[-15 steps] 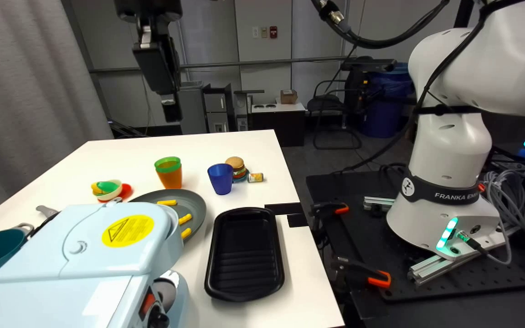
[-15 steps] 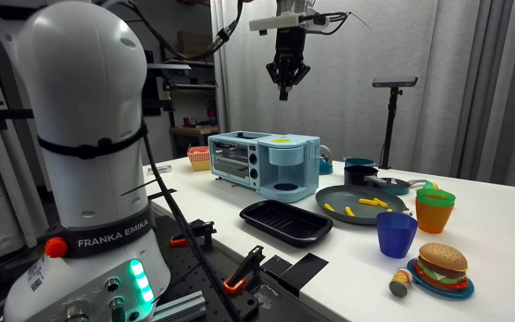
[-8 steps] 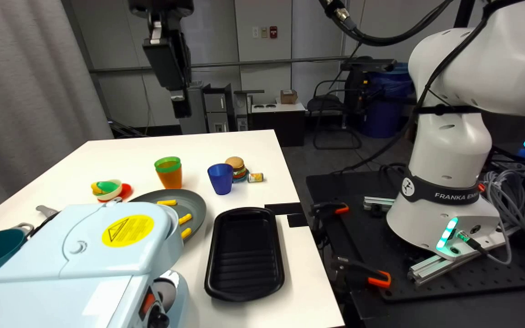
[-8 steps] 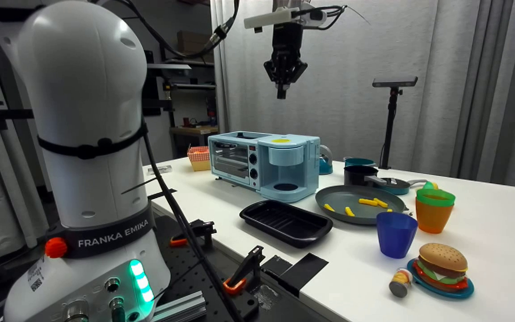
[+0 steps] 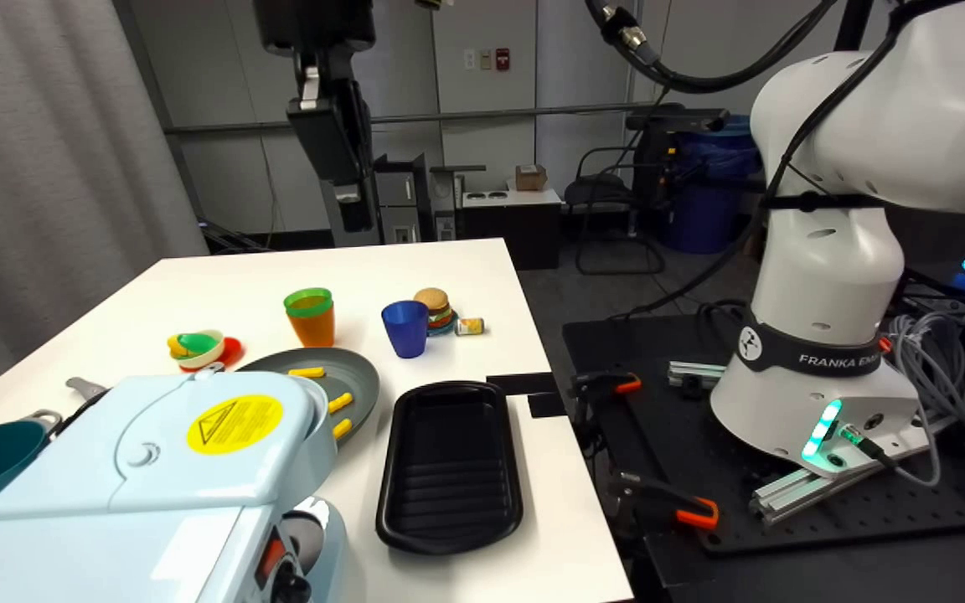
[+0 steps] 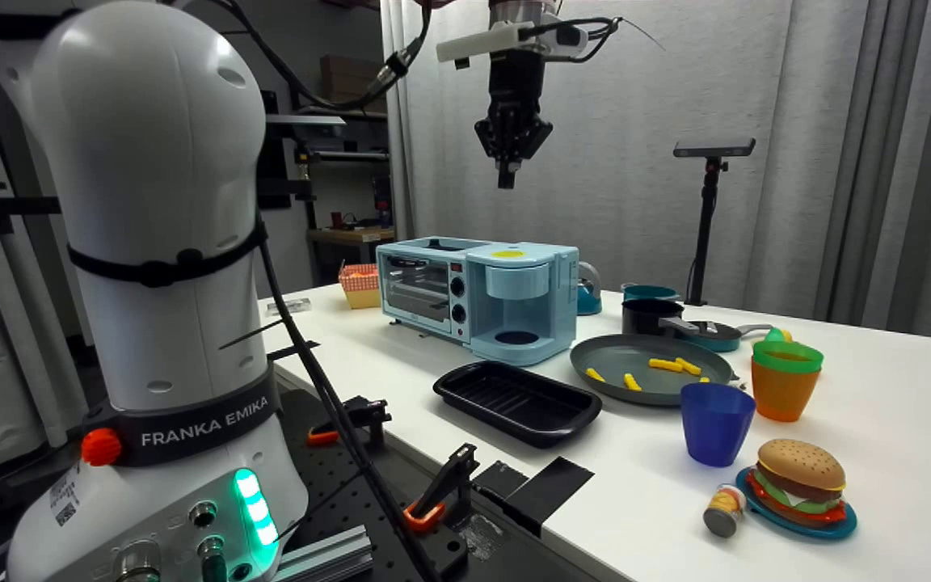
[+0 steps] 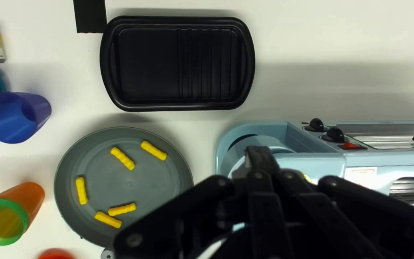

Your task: Press the top of the coffee maker to open the bowl and push it back to close it

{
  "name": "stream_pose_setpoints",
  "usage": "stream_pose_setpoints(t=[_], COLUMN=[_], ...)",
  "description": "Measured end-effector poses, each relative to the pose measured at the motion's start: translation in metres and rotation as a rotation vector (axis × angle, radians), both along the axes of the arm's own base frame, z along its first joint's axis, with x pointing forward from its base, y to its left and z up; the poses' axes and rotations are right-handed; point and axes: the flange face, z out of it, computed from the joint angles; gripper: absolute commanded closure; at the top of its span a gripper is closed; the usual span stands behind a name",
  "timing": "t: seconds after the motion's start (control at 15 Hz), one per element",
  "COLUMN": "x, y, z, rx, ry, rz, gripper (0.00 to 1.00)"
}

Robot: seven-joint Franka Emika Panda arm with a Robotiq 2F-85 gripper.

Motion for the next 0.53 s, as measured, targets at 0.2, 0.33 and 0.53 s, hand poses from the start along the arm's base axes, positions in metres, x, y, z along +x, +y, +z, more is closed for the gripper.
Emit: stream_pose_setpoints(t=[0.2,0.33,0.53], x=[-0.0015,-0.0016,-0.0017], y=[-0.0001,-0.0001,-0.0001], z=[-0.0032,-0.0036,-0.0035], rx=[0.0,0.0,0.0], ry=[0.007,0.008,0.008], rz=[-0.004,-0.005,-0.005], gripper=[0.74,0.74,0.74])
